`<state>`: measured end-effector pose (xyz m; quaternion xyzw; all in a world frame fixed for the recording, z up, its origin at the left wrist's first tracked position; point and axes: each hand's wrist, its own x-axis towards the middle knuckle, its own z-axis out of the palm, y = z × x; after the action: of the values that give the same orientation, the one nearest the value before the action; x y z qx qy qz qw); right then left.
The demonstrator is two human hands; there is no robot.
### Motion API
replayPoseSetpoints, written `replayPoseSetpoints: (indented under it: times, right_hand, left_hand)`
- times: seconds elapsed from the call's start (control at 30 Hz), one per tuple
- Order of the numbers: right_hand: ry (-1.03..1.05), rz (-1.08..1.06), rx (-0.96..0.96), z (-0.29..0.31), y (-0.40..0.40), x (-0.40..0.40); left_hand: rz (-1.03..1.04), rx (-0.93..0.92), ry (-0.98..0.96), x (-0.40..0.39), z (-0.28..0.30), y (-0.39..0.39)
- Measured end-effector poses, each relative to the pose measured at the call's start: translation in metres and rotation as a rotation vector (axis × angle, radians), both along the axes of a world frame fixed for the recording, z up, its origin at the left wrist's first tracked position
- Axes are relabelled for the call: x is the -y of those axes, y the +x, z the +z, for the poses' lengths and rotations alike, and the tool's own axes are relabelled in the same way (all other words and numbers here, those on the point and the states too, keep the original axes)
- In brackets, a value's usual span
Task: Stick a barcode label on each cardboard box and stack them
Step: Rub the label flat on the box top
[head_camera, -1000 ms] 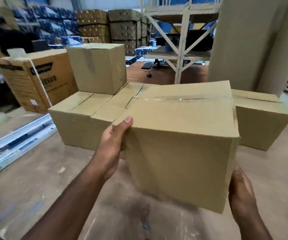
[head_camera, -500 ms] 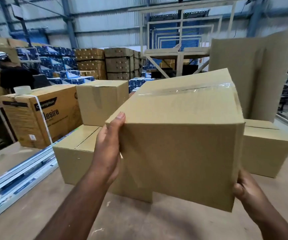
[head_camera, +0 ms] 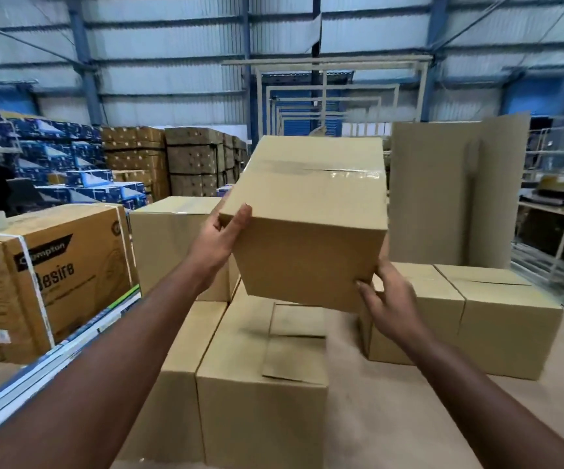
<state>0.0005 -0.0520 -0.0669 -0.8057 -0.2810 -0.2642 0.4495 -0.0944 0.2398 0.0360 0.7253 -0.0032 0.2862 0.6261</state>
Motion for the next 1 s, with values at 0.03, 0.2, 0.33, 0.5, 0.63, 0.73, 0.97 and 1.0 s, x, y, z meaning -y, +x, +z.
replayPoseSetpoints:
  times: [0.03,0.2,0.33,0.5,0.63,0.73,0.97,1.0]
  right_hand:
    - [-0.012,-0.016,-0.003,-0.002,0.013,-0.008]
    - [-0.06,-0.031,-0.023,-0.008,0.07,-0.044]
    - [-0.138,0.002,-0.011,-0.005,0.116,-0.065]
    - [-0.151,-0.018,-0.028,-0.011,0.166,-0.086]
    - [-0.101,0.082,-0.093,-0.029,0.194,-0.091]
    - [-0.097,0.119,-0.173,-0.048,0.197,-0.087]
    - [-0.075,0.088,-0.163,-0.063,0.191,-0.095]
    - [-0.079,0.064,-0.176,-0.063,0.193,-0.097]
  left_hand:
    - [-0.003,0.005,0.068,-0.012,0.001,0.013]
    - [0.019,-0.029,0.426,-0.064,0.006,0.076]
    - [0.16,-0.218,0.726,-0.106,0.016,0.129]
    - [0.19,-0.257,0.744,-0.128,0.018,0.181]
    - [0.209,-0.263,0.765,-0.137,0.0,0.202]
    - [0.284,-0.231,0.926,-0.13,-0.012,0.201]
    - [0.348,-0.263,1.174,-0.139,-0.016,0.203]
    - [0.353,-0.281,1.207,-0.138,-0.015,0.203]
